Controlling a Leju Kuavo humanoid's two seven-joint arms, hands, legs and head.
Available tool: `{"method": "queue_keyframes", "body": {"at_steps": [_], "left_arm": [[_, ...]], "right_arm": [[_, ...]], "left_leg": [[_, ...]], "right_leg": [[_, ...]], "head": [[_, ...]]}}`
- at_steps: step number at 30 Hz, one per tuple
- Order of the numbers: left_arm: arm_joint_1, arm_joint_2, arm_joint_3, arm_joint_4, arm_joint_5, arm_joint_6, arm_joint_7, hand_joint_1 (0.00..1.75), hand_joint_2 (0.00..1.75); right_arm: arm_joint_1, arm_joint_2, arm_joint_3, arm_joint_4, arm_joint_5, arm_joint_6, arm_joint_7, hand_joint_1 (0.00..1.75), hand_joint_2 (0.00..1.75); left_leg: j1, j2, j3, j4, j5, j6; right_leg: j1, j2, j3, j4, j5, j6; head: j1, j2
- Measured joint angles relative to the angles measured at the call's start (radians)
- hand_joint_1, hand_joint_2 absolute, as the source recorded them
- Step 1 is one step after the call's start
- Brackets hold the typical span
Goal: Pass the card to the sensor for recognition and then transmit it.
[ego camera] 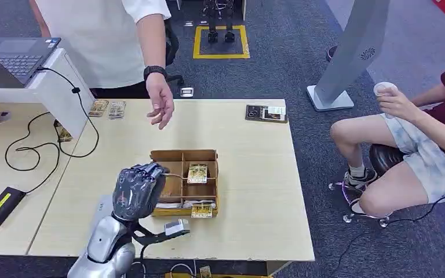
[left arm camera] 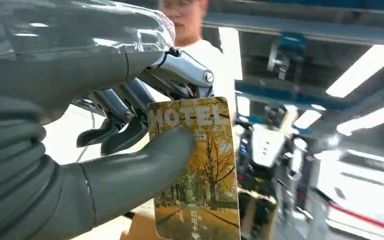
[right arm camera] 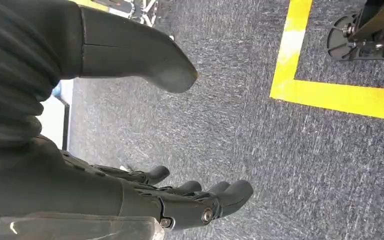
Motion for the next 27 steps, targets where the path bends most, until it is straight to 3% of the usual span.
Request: {"method": "queue_keyframes", "body": {"at_steps": [13,23,24,25,27], "left_arm": [[-0.158,-0.042,0.036,0.056,-0.033,0.0,0.168,1.75,1.75],[-0.193,-0.076,0.092,0.084,0.004,0.0,0.171,1.75,1.75],[-0.194,-0.087,0.102,0.084,0.017,0.0,0.162,1.55,1.75],[-0.196,-0.096,0.11,0.084,0.031,0.0,0.152,0.02,1.75],[-0.199,-0.115,0.121,0.084,0.061,0.0,0.131,0.0,1.75]], "right_arm": [[-0.024,0.0,0.015,0.025,0.012,-0.009,0.02,0.0,1.75],[-0.028,0.001,0.027,0.031,0.011,-0.014,0.032,0.0,1.75],[-0.028,0.002,0.028,0.031,0.011,-0.015,0.032,0.0,1.75],[-0.028,0.003,0.028,0.031,0.011,-0.017,0.032,0.0,1.75],[-0.028,0.005,0.03,0.031,0.008,-0.021,0.032,0.0,1.75]], "left_leg": [[0.0,0.0,0.0,0.0,0.0,0.0],[0.0,0.0,0.0,0.0,0.0,0.0],[0.0,0.0,0.0,0.0,0.0,0.0],[0.0,0.0,0.0,0.0,0.0,0.0],[0.0,0.0,0.0,0.0,0.0,0.0]], "right_leg": [[0.0,0.0,0.0,0.0,0.0,0.0],[0.0,0.0,0.0,0.0,0.0,0.0],[0.0,0.0,0.0,0.0,0.0,0.0],[0.0,0.0,0.0,0.0,0.0,0.0],[0.0,0.0,0.0,0.0,0.0,0.0]], "head": [[0.0,0.0],[0.0,0.0],[0.0,0.0],[0.0,0.0],[0.0,0.0]]}}
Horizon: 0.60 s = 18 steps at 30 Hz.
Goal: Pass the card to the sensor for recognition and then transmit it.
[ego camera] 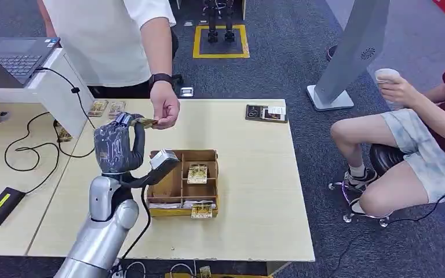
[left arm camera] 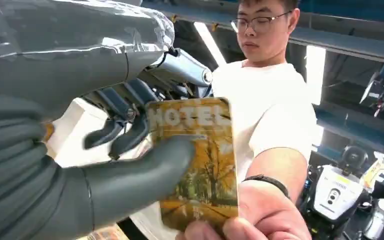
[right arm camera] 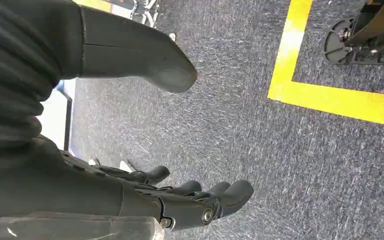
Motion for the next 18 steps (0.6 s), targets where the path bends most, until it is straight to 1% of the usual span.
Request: {"method": "queue_keyframes", "body": {"at_steps": [3,6,18], "left_arm": [[-0.004,-0.018,0.001,0.0,0.03,0.0,-0.006,0.0,1.75],[-0.004,-0.025,0.001,-0.001,0.053,0.0,-0.006,0.0,1.75],[-0.004,-0.027,0.001,-0.002,0.107,0.0,-0.052,0.0,1.75]], "right_arm": [[-0.001,0.003,0.005,0.0,0.0,-0.003,0.0,0.0,1.75],[-0.001,0.003,0.008,0.0,0.0,-0.003,0.001,0.0,1.75],[-0.001,0.002,0.014,0.0,-0.015,-0.003,0.018,0.0,1.75]], "left_leg": [[0.0,0.0,0.0,0.0,0.0,0.0],[0.0,0.0,0.0,0.0,0.0,0.0],[0.0,0.0,0.0,0.0,0.0,0.0]], "right_leg": [[0.0,0.0,0.0,0.0,0.0,0.0],[0.0,0.0,0.0,0.0,0.0,0.0],[0.0,0.0,0.0,0.0,0.0,0.0]], "head": [[0.0,0.0],[0.0,0.0],[0.0,0.0]]}}
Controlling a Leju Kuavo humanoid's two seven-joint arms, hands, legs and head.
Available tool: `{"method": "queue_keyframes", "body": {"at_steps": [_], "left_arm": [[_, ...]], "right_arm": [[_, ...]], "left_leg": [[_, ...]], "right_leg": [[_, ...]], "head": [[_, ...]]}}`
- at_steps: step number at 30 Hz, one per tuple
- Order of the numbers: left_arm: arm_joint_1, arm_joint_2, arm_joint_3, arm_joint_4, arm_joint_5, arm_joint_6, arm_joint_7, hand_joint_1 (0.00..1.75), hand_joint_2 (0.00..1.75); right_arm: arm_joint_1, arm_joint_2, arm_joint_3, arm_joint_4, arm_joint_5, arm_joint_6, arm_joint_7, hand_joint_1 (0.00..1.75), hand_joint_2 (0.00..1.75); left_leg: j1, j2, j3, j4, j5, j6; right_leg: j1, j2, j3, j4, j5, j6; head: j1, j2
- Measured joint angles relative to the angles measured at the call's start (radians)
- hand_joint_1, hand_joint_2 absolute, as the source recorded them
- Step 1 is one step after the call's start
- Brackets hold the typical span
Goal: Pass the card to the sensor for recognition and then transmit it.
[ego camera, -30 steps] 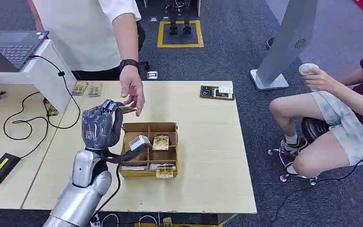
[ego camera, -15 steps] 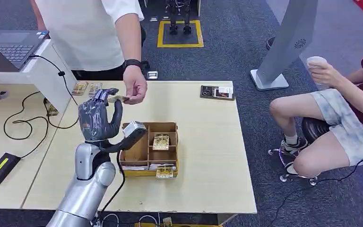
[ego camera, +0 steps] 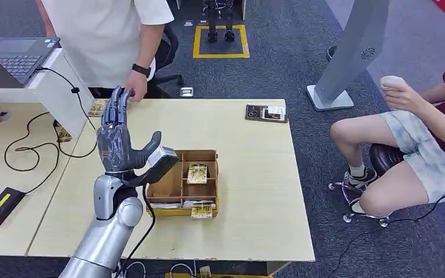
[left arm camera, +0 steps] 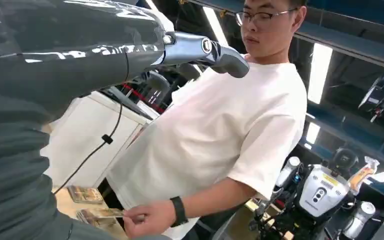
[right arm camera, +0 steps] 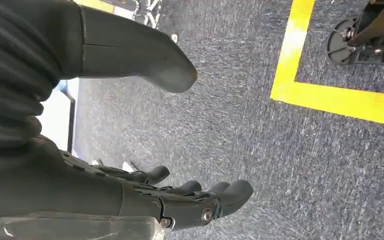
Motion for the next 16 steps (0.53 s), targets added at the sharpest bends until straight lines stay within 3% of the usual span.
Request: {"method": "queue_keyframes", "body": {"at_steps": [11,14,16], "left_arm": [[0.001,0.0,0.001,0.0,0.015,0.0,-0.013,0.0,1.75],[0.017,0.001,0.002,-0.011,0.043,0.0,-0.062,0.0,1.75],[0.046,0.0,0.01,-0.04,0.061,0.0,-0.132,0.0,1.75]], "right_arm": [[0.0,0.0,0.0,0.0,0.0,-0.001,0.0,0.0,1.75],[0.0,0.0,0.0,0.0,-0.003,-0.003,0.0,0.0,1.75],[0.002,0.0,0.0,0.0,-0.002,-0.007,0.002,0.0,1.75]], "left_leg": [[0.0,0.0,0.0,0.0,0.0,0.0],[0.0,0.0,0.0,0.0,0.0,0.0],[0.0,0.0,0.0,0.0,0.0,0.0]], "right_leg": [[0.0,0.0,0.0,0.0,0.0,0.0],[0.0,0.0,0.0,0.0,0.0,0.0],[0.0,0.0,0.0,0.0,0.0,0.0]], "head": [[0.0,0.0],[0.0,0.0],[0.0,0.0]]}}
